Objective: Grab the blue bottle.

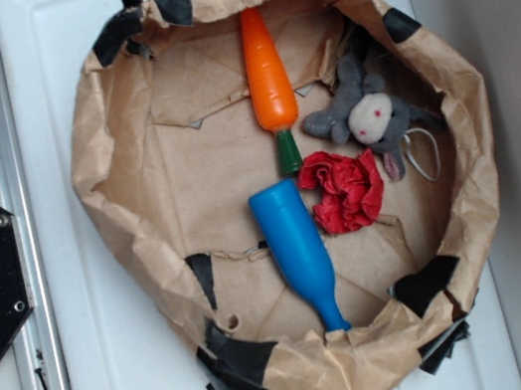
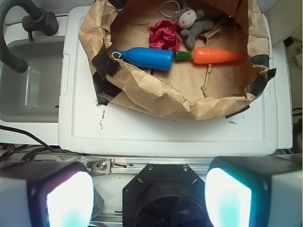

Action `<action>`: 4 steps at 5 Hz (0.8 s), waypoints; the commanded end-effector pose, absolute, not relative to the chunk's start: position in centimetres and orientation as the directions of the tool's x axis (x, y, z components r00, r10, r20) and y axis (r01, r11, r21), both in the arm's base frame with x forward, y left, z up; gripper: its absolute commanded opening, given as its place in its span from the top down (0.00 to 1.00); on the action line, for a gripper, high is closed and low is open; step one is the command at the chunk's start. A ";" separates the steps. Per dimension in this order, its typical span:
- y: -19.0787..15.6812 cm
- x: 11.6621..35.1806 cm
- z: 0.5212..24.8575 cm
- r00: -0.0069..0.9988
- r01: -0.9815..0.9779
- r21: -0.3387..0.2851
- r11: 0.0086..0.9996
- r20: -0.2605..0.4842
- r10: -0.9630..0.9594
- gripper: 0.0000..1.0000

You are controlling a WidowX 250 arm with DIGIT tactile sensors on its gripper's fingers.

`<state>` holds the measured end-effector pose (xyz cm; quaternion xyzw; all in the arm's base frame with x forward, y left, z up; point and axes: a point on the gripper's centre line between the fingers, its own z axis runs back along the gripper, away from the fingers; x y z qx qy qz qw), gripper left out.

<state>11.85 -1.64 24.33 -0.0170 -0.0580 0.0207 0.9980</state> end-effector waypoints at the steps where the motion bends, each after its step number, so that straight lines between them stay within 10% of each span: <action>1: -1.6 11.8 24.3 0.992 -0.039 -0.036 0.999 0.115 0.043 0.00; 2: 0.4 15.8 21.9 0.976 0.064 0.170 0.983 0.197 -0.097 0.00; 4: 2.0 25.0 16.0 0.854 0.468 0.175 0.866 0.162 -0.494 0.00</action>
